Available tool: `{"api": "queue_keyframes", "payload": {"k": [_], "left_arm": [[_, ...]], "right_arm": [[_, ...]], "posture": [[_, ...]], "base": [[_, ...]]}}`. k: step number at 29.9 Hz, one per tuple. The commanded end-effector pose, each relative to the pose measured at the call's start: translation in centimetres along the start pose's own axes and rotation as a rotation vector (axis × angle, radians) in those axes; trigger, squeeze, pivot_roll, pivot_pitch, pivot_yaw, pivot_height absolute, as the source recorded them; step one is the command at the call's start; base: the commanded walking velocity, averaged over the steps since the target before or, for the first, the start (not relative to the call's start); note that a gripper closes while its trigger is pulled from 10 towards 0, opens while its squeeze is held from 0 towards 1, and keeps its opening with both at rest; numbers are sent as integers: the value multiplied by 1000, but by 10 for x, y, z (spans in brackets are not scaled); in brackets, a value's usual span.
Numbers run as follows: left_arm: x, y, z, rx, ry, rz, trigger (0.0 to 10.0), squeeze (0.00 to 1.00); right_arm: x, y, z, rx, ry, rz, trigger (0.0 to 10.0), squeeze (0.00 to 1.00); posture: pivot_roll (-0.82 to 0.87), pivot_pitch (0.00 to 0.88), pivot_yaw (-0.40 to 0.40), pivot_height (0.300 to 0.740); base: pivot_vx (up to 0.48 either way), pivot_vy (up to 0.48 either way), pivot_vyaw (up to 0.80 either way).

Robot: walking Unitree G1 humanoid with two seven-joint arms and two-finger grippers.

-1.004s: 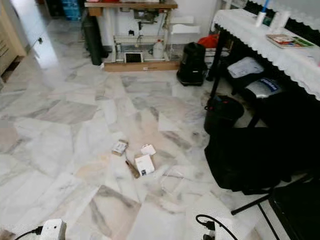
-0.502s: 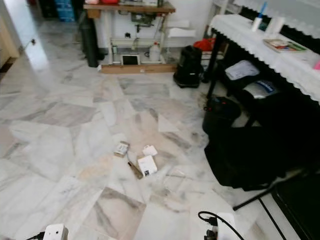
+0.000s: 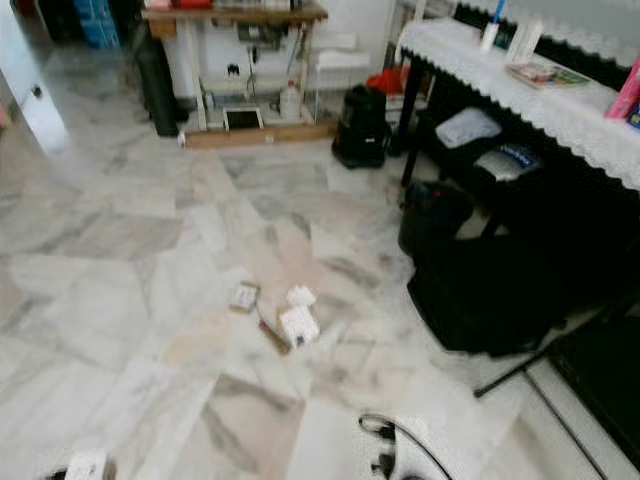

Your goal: Sweep floor

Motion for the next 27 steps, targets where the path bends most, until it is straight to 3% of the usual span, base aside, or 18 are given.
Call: {"api": "queue_keyframes", "payload": {"k": [1,8,16,27], "left_arm": [[0,2,0,11,8,10,10000,0],[4,-8,-2,-3,-4,10,10000,0],[5,-7,-2,0,-3,11,10000,0],[2,-6,-1,4,4,12,10000,0]], "right_arm": [[-10,3,1,18,15,-23,10000,0],[-16,-15,5,-29,25,-41,10000,0],[-9,-10,3,-27,13,-40,10000,0],[1,1,0,-16,-6,-31,10000,0]], "posture": [[-35,0,-41,740],[-35,0,-38,740],[-35,0,-36,740],[-31,0,-35,740]], "base": [[0,330,0],[0,324,0],[0,319,-769],[0,317,0]]}}
Point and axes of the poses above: a point about 5 cm out from each wrist's last joint towards the gripper, its own z axis pointing back from the gripper into the wrist, its own x axis along the axis of the wrist's last joint, y = z × x, the point moved 2 cm from there along -z, pointing out of the wrist towards the gripper, and after that the axes turned 9 degrees about -z, right-handed, at the moved point
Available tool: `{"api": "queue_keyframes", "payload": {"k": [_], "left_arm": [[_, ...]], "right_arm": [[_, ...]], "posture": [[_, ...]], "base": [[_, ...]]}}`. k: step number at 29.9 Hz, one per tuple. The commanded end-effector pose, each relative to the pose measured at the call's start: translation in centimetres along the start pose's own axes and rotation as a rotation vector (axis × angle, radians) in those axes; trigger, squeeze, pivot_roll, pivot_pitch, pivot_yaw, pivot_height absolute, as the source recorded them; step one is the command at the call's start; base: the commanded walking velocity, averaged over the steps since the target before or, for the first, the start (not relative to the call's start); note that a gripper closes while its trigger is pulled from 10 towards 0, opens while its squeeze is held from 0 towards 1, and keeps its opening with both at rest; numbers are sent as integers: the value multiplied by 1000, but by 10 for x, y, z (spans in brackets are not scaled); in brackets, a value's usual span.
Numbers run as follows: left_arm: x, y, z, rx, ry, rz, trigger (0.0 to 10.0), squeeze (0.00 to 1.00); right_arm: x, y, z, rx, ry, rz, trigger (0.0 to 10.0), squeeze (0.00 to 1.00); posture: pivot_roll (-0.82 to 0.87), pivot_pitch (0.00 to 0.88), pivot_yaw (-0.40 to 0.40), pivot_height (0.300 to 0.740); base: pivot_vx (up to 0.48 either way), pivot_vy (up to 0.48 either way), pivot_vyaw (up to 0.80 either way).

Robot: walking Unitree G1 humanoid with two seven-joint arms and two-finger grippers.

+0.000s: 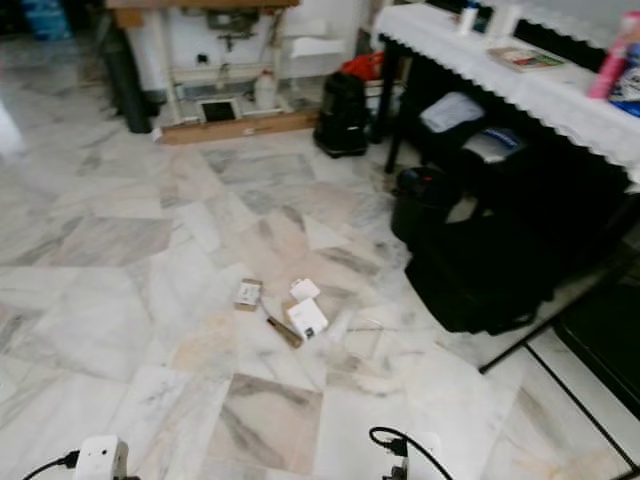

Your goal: Sweep floor

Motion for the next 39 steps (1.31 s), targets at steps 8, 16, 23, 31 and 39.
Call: {"api": "queue_keyframes", "payload": {"k": [8,16,23,31,39], "left_arm": [[-7,3,2,-4,10,3,10000,0],[-17,19,7,12,18,7,10000,0],[-17,-16,3,-24,24,7,10000,0],[-7,-3,1,-6,18,4,10000,0],[-3,14,2,12,11,5,10000,0]], "right_arm": [[12,7,-3,24,-12,-25,10000,0],[16,-11,-1,12,-19,-35,10000,0],[14,-16,1,12,-16,-39,10000,0],[22,4,-4,40,-12,-22,10000,0],[8,5,-2,43,2,-19,10000,0]], "posture": [[-29,0,-33,740],[-27,0,-29,740],[-24,0,-28,740],[-23,0,-28,740],[-22,0,-26,740]], "base": [[0,319,0],[0,318,-491],[0,319,0],[0,316,-564],[0,317,-333]]}}
Point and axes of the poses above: a point about 5 cm out from each wrist's last joint towards the gripper, its own z axis pointing back from the gripper into the wrist, its own x axis along the axis of the wrist's last joint, y = z × x, the point moved 2 cm from there along -z, pointing out of the wrist towards the gripper, and after that the axes turned 9 degrees about -z, right-handed, at the moved point
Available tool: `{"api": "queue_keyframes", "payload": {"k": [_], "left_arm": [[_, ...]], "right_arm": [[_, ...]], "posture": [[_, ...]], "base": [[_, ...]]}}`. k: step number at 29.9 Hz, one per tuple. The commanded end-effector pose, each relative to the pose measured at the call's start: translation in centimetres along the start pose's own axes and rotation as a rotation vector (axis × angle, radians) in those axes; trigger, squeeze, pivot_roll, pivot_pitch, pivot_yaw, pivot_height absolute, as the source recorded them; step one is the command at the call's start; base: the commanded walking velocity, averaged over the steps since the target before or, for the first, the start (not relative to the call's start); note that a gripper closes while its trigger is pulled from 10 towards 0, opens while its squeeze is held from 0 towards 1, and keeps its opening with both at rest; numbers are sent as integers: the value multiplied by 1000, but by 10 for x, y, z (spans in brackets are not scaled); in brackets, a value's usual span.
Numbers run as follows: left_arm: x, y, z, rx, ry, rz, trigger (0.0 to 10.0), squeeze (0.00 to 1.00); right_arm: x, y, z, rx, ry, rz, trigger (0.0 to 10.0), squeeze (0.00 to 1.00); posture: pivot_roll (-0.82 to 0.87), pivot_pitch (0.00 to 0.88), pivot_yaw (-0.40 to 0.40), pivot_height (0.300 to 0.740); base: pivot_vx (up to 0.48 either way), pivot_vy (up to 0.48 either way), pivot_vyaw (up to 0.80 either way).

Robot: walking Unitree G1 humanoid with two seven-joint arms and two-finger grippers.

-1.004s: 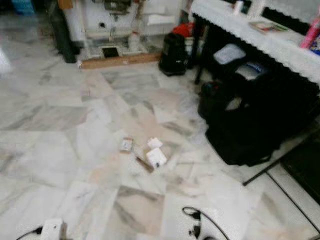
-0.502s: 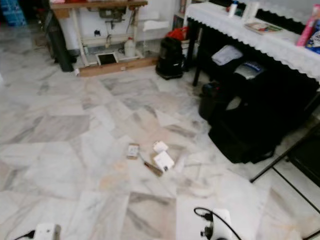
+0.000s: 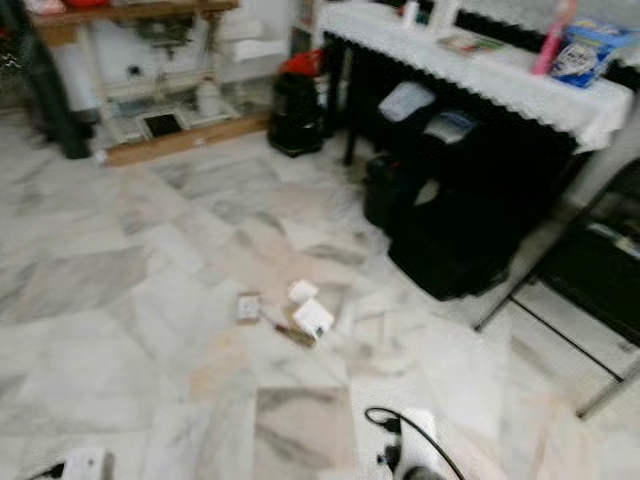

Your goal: Sweep floor

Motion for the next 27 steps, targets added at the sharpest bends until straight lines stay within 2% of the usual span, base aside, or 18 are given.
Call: {"api": "queue_keyframes", "payload": {"k": [1,7,9,11,12,16,21,23,27], "left_arm": [[-1,-1,0,-8,6,-1,10000,0],[0,2,0,-8,1,1,10000,0],[1,2,0,-9,-2,2,10000,0],[2,2,0,-10,-3,2,10000,0],[5,-1,-1,-14,-10,-3,10000,0],[14,-9,-4,-22,-24,-8,10000,0],[16,-13,-5,-28,-28,-8,10000,0],[16,-13,-5,-28,-29,-7,10000,0],[10,-14,-3,-32,-27,-14,10000,0]], "right_arm": [[-6,-2,1,-1,13,-35,10000,0],[-25,-17,8,-11,44,-34,10000,0],[-31,-24,11,-19,46,-49,10000,0],[-32,-26,12,-21,47,-48,10000,0],[-32,-34,14,-26,49,-44,10000,0],[-18,-43,13,-35,21,-48,10000,0],[9,-34,6,-33,-8,-44,10000,0],[12,-30,4,-31,-11,-41,10000,0],[21,0,-3,-8,-16,-28,10000,0]], "posture": [[-22,0,-26,740],[-20,0,-26,740],[-20,0,-26,740],[-20,0,-26,740],[-20,0,-26,740],[-20,0,-25,740],[-20,0,-26,740],[-20,0,-26,740],[-21,0,-27,740]], "base": [[0,315,0],[0,316,0],[0,317,-609],[0,315,-706],[0,315,-725],[0,314,-347],[0,290,0],[0,0,0],[0,0,0]]}}
Point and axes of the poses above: a point about 5 cm out from each wrist's last joint towards the gripper, its own z axis pointing back from the gripper into the wrist, its own x axis along the axis of the wrist's last joint, y = z × x, the point moved 2 cm from there along -z, pointing out of the wrist towards the gripper, and after that the axes turned 9 degrees about -z, right-handed, at the moved point
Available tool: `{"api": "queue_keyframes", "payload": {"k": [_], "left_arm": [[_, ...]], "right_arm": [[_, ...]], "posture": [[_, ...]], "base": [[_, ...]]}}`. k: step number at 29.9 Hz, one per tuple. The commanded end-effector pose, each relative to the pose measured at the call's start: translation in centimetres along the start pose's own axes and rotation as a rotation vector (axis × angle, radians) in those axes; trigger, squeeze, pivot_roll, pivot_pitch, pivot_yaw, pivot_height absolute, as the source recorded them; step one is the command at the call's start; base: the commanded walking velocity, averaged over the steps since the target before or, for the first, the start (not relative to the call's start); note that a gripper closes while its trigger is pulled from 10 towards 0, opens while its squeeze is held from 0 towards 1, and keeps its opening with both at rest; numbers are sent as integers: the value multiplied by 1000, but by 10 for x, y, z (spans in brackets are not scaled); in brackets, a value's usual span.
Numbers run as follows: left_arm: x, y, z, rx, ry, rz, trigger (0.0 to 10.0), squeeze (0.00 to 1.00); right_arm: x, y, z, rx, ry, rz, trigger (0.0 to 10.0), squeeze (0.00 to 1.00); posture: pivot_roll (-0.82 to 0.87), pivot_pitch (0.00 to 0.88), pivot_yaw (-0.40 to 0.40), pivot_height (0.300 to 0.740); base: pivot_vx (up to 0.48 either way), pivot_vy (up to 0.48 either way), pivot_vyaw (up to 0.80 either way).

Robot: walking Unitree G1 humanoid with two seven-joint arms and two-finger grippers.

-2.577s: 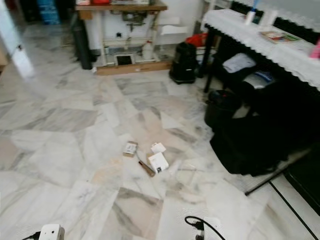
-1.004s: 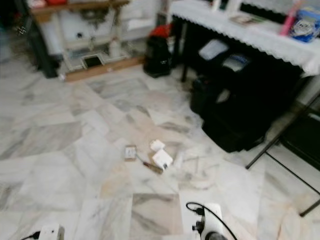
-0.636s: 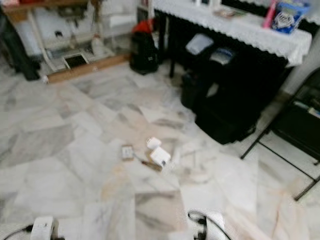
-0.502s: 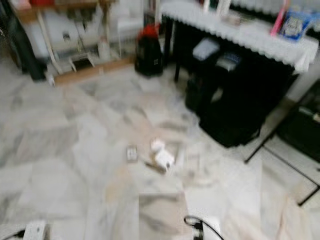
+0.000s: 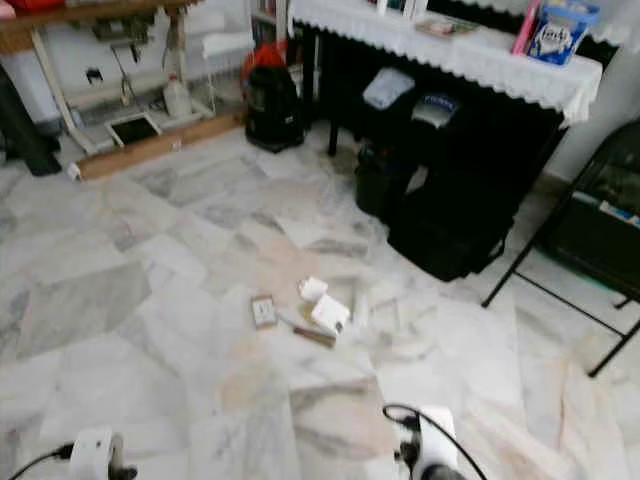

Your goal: Sweep floor

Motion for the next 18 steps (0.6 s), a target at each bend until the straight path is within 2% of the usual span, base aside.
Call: {"api": "queue_keyframes", "payload": {"k": [1,5,6,9,12,14,15,18], "left_arm": [[-9,0,2,0,23,-12,10000,0],[-11,2,3,-1,14,-1,10000,0],[-11,2,3,-2,11,3,10000,0],[-14,3,4,1,24,1,10000,0],[-12,3,4,2,20,-7,10000,0],[-11,2,3,4,18,-12,10000,0],[-10,1,2,3,17,-13,10000,0],[-4,-20,-1,-17,7,-19,10000,0]], "right_arm": [[-10,7,-1,-6,34,-13,10000,0],[-13,27,-3,10,37,-10,10000,0],[-15,37,-3,19,39,-9,10000,0],[-21,45,-3,28,42,-7,10000,0],[-26,64,-3,40,45,0,10000,0],[-27,68,-3,42,45,5,10000,0],[-27,73,-3,45,45,8,10000,0],[-27,86,-3,51,44,27,10000,0]], "posture": [[-21,0,-27,740],[-21,0,-27,740],[-20,0,-29,740],[-21,0,-28,740],[-21,0,-31,740],[-21,0,-31,740],[-23,0,-33,740],[-25,0,-33,740]], "base": [[0,0,0],[0,0,0],[0,0,0],[0,0,0],[0,0,0],[0,0,0],[0,0,0],[0,0,0]]}}
Point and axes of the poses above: a point about 5 cm out from each wrist's last joint towards the gripper, its own z axis pointing back from the gripper into the wrist, its own x axis along the axis of the wrist's last joint, y = z × x, the point moved 2 cm from there along -z, pointing out of the wrist towards the gripper, and after that the axes turned 9 degrees about -z, right-handed, at the moved point
